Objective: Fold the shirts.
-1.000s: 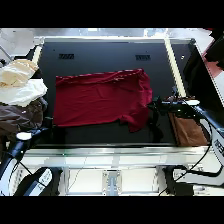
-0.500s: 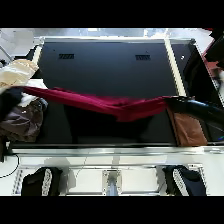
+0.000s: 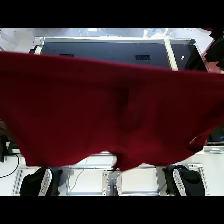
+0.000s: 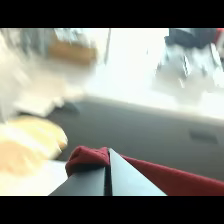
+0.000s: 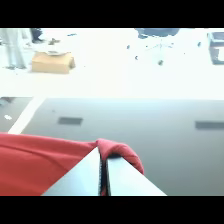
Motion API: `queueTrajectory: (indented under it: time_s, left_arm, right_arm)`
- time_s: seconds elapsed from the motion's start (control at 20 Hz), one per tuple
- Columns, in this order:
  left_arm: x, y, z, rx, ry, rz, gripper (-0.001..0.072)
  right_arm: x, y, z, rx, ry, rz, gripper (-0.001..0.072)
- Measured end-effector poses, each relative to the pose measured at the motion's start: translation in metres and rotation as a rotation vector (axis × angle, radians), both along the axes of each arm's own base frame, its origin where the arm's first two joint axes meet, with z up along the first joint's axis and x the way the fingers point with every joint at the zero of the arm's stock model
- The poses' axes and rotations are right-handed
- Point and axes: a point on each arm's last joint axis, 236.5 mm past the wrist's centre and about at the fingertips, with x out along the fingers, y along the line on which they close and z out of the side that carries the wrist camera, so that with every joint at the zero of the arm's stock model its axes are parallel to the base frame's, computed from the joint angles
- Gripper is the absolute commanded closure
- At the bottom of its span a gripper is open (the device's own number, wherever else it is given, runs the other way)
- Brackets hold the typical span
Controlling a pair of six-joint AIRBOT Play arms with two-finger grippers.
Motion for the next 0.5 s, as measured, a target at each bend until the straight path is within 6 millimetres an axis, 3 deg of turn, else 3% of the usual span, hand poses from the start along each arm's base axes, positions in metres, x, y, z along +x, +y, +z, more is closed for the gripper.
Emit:
queueTrajectory:
  time_s: [0.15,0.3,0.5]
  left_arm:
    - [0.049,-0.002,-0.058,-0.081,0.215,-0.085,0.0697]
    - [0.097,0.002,-0.143,-0.174,0.449,-0.138,0.0697]
    - [0.162,-0.013,-0.261,-0.213,0.690,-0.218,0.0697]
  right_arm:
    - [0.071,-0.011,-0.045,0.000,0.201,0.025,0.0704]
    - [0.149,-0.014,-0.129,0.034,0.456,0.094,0.0703]
    - [0.231,-0.007,-0.241,0.083,0.685,0.159,0.0704]
